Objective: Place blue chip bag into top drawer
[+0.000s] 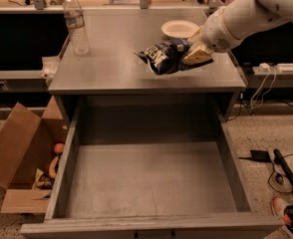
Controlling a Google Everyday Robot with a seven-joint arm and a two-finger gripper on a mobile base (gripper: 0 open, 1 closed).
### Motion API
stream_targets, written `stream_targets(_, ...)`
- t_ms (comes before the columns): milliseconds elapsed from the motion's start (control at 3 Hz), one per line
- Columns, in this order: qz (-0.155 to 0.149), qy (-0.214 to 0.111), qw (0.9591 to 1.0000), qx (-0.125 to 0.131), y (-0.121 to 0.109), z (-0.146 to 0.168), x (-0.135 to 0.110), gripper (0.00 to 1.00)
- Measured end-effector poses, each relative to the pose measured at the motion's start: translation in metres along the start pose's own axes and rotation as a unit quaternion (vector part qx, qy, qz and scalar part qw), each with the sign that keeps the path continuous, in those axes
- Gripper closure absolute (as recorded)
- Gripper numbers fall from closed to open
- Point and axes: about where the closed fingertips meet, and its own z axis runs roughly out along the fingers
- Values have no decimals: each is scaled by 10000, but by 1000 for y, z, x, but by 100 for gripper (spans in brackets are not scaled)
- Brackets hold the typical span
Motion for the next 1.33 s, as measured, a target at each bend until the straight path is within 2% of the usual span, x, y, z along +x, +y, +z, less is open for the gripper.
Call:
stream_targets(333, 54, 79, 9999, -142, 14, 6, 9, 100)
stream_targets(667, 39, 67, 9999, -124, 10, 7, 7, 100)
stream_targets(1000, 8, 93, 9994, -342, 25, 18, 15, 100)
stream_targets(1333, -237, 5, 9958, -890, 80, 23, 19, 100)
